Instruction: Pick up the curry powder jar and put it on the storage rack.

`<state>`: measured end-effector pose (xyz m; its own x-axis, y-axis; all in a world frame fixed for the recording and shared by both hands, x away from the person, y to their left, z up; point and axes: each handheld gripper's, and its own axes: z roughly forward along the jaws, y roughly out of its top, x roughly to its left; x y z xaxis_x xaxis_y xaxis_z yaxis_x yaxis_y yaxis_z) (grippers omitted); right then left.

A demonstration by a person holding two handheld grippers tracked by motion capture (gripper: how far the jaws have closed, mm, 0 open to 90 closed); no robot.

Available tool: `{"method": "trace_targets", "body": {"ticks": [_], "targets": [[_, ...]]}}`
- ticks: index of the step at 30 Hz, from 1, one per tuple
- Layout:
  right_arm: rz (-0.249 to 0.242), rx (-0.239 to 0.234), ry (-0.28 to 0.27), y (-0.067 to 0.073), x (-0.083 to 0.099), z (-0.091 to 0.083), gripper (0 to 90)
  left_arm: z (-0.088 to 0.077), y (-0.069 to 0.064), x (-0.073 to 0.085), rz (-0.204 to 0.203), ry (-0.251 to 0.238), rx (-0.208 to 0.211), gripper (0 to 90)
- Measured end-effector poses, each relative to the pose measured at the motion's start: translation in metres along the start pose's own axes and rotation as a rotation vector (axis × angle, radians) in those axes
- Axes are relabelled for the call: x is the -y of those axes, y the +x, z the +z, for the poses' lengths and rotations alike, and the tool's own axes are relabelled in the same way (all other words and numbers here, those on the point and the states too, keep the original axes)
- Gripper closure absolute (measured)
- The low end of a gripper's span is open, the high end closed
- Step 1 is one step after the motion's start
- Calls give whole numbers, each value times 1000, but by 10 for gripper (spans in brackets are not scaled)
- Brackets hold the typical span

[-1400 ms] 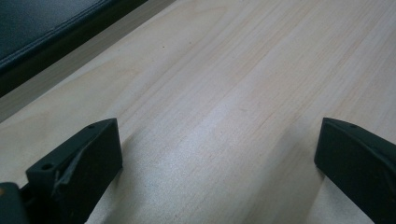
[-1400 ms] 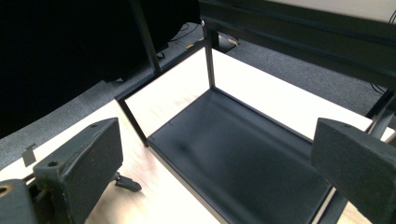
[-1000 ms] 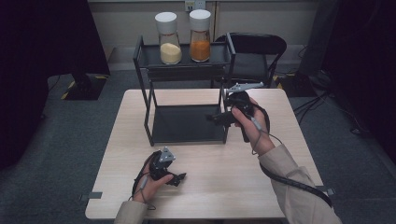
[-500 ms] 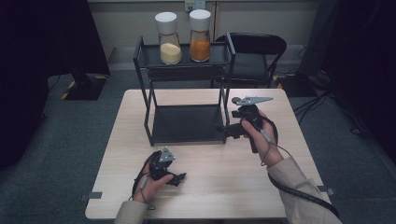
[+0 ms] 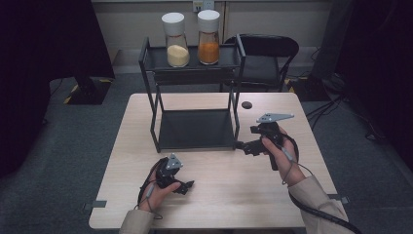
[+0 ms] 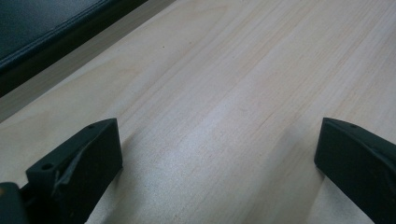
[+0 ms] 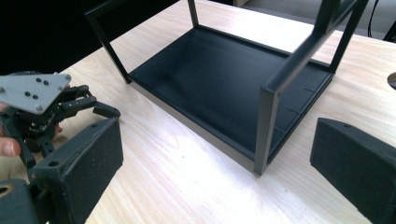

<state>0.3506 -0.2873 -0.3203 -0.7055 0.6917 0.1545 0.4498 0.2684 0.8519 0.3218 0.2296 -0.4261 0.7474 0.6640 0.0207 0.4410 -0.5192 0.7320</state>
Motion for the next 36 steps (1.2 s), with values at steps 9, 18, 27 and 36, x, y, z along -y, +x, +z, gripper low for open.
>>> {"method": "trace_targets", "body": {"ticks": [9, 18, 27, 36], "targets": [[15, 10, -2, -8, 30, -2, 17, 0, 0, 0, -1, -1, 0, 1], [6, 16, 21, -15, 61, -2, 16, 0, 0, 0, -1, -1, 0, 0], [-3, 33, 44, -25, 91, -9, 16, 0, 0, 0, -1, -1, 0, 0], [-8, 90, 92, -38, 122, -21, 15, 0, 0, 0, -1, -1, 0, 1]]}}
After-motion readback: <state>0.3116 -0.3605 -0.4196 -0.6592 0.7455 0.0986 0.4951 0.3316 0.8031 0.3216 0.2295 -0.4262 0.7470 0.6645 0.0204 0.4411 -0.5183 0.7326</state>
